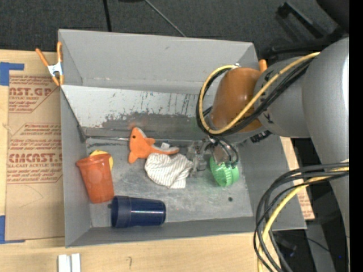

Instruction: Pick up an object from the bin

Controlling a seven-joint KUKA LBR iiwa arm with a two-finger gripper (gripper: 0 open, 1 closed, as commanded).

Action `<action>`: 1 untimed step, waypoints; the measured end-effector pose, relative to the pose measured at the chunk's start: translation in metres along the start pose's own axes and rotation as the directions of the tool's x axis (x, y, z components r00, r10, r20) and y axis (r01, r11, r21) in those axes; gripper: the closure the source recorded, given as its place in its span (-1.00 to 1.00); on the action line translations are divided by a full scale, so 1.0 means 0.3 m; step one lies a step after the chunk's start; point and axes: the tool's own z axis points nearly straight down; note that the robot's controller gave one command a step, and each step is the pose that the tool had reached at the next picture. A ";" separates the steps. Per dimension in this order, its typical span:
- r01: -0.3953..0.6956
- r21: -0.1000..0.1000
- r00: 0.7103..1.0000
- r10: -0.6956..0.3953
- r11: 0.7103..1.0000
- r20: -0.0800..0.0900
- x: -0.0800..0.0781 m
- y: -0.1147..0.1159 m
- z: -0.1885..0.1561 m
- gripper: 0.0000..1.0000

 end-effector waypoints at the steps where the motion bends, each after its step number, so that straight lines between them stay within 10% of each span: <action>1: 0.000 0.000 1.000 0.000 1.000 0.000 0.000 0.000 0.000 1.00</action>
Offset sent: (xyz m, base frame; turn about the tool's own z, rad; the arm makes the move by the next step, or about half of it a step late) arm -0.0250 -0.0039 0.0819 0.0040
